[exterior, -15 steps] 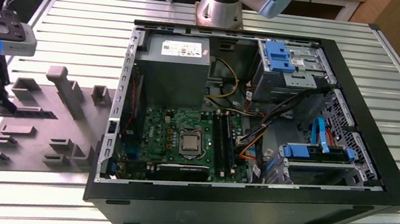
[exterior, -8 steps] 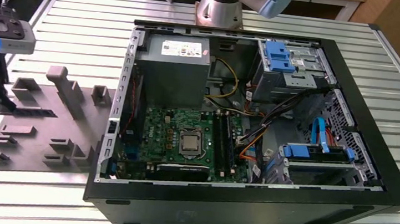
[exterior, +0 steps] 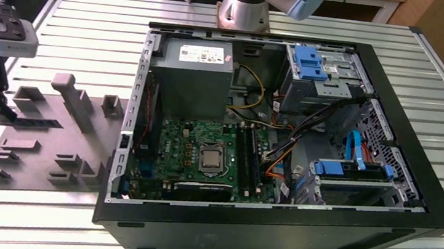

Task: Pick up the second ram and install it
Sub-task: 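Pick up the second ram and move it above second insertion slot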

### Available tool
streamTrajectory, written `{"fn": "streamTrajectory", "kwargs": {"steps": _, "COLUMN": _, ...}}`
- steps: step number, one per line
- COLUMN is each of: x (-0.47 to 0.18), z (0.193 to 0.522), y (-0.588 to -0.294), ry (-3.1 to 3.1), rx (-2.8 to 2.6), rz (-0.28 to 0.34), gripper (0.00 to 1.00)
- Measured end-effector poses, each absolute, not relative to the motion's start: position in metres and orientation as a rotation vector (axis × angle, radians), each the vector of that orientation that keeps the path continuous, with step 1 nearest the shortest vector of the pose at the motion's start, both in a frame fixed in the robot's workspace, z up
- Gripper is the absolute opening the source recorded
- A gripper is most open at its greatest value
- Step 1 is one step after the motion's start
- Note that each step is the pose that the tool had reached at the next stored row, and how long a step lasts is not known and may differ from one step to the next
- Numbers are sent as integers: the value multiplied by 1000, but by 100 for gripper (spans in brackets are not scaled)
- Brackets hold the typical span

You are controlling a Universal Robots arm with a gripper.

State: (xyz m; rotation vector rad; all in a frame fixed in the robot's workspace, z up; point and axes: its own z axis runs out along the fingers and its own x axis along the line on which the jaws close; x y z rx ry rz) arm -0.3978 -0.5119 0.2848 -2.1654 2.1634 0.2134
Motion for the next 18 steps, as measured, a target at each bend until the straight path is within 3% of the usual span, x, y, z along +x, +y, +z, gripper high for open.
{"fn": "streamTrajectory", "kwargs": {"steps": 18, "x": -398, "z": 291, "y": -512, "ry": 2157, "rx": -2159, "rz": 226, "gripper": 11}}
